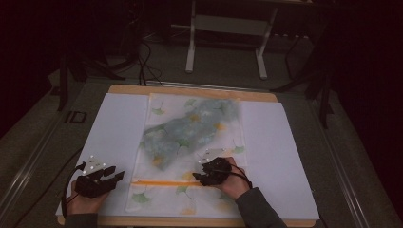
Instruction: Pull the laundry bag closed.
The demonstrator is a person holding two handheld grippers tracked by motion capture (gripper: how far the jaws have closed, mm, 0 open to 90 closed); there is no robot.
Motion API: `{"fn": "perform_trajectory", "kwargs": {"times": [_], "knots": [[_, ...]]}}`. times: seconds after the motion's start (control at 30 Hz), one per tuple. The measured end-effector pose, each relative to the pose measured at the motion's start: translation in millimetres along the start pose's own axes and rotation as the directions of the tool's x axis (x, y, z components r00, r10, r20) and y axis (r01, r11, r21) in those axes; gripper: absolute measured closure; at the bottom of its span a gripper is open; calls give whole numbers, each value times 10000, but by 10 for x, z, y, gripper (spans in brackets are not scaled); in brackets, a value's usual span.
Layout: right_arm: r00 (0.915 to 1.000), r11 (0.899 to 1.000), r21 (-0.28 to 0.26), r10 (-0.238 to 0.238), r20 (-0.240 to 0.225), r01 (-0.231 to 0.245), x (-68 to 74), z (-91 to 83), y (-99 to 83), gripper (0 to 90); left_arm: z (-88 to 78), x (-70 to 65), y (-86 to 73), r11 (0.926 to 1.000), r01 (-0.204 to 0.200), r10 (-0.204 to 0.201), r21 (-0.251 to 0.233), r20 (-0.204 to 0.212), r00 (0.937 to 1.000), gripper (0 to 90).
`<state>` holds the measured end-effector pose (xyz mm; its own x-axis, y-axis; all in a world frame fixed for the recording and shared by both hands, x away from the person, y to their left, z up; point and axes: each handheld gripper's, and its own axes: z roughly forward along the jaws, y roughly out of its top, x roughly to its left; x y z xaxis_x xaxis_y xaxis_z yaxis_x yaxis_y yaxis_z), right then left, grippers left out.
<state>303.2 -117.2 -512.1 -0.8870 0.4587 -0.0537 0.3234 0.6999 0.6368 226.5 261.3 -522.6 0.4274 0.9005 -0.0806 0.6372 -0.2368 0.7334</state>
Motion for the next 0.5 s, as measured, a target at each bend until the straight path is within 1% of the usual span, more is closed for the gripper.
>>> {"fn": "perform_trajectory", "kwargs": {"times": [0.03, 0.2, 0.27, 0.33, 0.5], "knots": [[9999, 9999, 8, -133, -42, 133, 22, 26, 18, 476, 0, 1, 1, 10000, -6, 6, 5, -3, 10000, 562], [9995, 9997, -17, -248, -202, 248, 67, 84, 53, 477, 3, 2, 1, 10000, 16, -16, 17, -4, 10000, 556], [9993, 9996, 29, -288, -259, 289, 91, 107, 68, 476, 5, 3, 3, 10000, 53, -53, 24, -12, 10000, 541], [9982, 9990, 44, -443, -410, 446, 128, 135, 100, 476, 2, 3, 6, 10000, 55, -54, 32, -25, 10000, 533], [9966, 9983, -62, -578, -589, 575, 182, 189, 159, 476, 4, 6, 8, 9999, 113, -112, 70, -57, 9999, 519]]}}
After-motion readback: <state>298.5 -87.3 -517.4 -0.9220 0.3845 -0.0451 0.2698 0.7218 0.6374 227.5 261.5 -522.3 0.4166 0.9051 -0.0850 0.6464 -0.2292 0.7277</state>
